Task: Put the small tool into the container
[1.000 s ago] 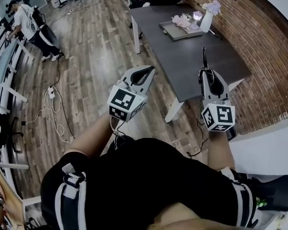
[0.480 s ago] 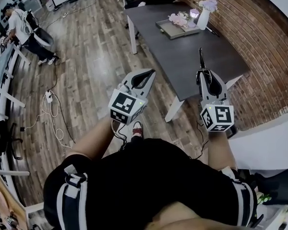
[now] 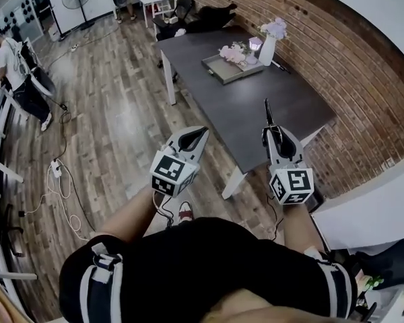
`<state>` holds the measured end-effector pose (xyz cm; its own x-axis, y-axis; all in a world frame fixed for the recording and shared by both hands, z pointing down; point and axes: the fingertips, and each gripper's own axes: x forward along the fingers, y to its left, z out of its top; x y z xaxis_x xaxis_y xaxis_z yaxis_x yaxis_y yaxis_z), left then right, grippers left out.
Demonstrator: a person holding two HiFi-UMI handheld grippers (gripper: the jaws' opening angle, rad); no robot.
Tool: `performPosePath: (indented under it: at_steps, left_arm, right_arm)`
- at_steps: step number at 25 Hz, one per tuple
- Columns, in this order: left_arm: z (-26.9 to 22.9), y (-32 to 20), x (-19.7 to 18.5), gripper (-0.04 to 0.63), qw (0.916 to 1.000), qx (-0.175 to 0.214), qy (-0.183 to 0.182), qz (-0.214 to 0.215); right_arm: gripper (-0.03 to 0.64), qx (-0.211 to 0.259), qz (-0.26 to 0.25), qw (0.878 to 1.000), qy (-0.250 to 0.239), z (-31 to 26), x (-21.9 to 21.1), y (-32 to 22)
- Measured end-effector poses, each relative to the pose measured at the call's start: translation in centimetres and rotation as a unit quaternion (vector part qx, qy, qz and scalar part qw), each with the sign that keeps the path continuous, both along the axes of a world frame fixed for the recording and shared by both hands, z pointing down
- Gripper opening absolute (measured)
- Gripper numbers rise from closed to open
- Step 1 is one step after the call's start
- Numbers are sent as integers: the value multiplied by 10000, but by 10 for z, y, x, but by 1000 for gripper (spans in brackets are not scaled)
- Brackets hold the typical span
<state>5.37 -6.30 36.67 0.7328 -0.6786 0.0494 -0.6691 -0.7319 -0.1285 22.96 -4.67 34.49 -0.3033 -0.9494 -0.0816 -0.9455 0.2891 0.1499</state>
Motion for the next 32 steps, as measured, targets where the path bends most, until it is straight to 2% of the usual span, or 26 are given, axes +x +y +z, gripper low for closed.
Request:
performPosePath:
  at_steps: [16,23,32]
  left_arm:
    - [-1,-101,-32,9,9999,-125,39,1]
    - [-13,-136,-49,9,9996,-68,257,-17]
    - [-16,-176,-71,9,9996,-82,269,53]
  right_arm:
    - [89,-270,-17,9995,138,8,-30,-99]
    - [89,-269,29,9993,274,0,-45,-131]
    - [89,-339,176,9989,279,-2,-59,-171]
